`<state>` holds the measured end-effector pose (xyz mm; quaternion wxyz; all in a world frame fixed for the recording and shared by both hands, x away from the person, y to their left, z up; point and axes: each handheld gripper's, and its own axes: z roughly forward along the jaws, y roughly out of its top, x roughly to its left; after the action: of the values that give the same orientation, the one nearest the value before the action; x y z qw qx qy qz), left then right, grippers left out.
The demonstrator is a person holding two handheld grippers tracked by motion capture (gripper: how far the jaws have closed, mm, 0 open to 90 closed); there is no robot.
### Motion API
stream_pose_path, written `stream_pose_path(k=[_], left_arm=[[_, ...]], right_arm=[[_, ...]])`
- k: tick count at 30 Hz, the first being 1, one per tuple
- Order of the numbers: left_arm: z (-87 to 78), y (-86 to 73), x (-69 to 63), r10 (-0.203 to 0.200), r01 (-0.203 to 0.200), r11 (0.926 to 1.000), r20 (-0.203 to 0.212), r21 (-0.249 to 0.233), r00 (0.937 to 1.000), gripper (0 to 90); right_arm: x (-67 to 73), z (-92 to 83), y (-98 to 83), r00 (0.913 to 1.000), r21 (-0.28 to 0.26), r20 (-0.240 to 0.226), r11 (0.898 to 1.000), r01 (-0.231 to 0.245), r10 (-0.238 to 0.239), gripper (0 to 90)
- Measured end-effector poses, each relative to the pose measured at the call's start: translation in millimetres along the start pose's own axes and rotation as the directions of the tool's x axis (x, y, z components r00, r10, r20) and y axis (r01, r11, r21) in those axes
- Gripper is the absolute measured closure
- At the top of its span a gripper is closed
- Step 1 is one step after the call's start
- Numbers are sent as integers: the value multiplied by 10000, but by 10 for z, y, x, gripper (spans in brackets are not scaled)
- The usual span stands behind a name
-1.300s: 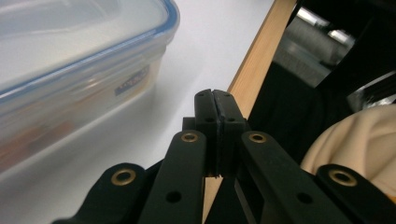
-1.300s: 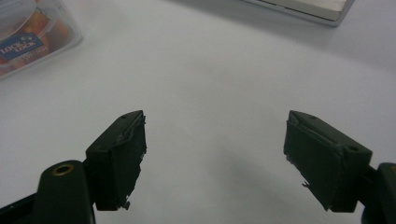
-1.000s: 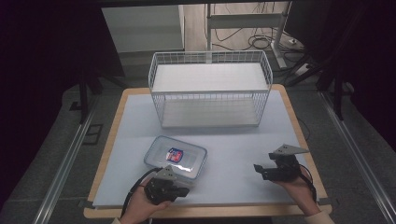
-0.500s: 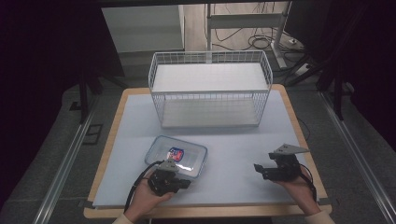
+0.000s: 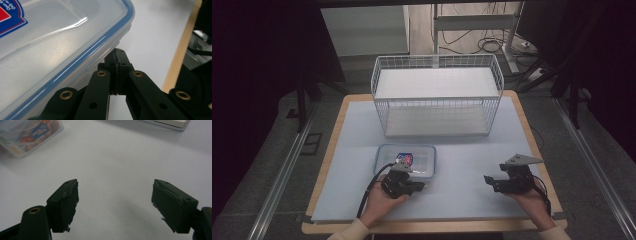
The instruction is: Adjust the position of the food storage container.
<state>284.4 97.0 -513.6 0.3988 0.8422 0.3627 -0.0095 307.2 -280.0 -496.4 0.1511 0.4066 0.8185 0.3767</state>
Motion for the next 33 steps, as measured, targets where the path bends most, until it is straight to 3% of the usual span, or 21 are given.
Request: stream_pose_path(k=[5,10,13,15,18,20,24,27,28,31,33], left_arm=[[78,89,2,-97,96,9999,-210,-48,9997,900],[73,100,-43,32,-33,10000,-125,-56,9999,898],[-95,39,-100,226,-228,9992,-90,-322,9997,898],[-311,-24,-104,182,-200,9969,-250,-755,9995,898],[-613,-68,5,-240,149,9889,-596,-1481,9979,898],[-777,-85,125,-669,516,9797,-732,-1938,9951,898],[-969,-129,369,-1240,895,9698,-1428,-2267,9820,898],[-1053,-205,604,-1873,1381,9621,-2016,-2353,9614,898],[-1073,-250,729,-2223,1699,9557,-2111,-2404,9519,898],[-1063,-320,910,-2735,2191,9454,-2219,-2413,9359,899],[-1028,-357,1006,-2896,2399,9438,-2183,-2275,9319,899]], right_arm=[[11,2,1,10000,31,10,10000,42,-42,219],[11,1,-2,10000,21,5,10000,41,-41,219],[9,-1,-3,10000,17,-4,10000,24,-24,219],[8,-8,-1,10000,8,5,10000,42,-42,219],[4,-14,1,10000,-15,23,10000,-1,1,219],[6,-16,4,10000,-24,37,10000,-6,6,219],[14,-19,8,10000,-47,55,10000,80,-80,219],[6,-11,6,10000,-21,71,10000,59,-59,219],[3,-9,5,10000,-15,71,10000,47,-47,219],[-4,-5,4,10000,7,87,10000,11,-11,219],[-3,2,5,10000,10,86,10000,48,-48,219]])
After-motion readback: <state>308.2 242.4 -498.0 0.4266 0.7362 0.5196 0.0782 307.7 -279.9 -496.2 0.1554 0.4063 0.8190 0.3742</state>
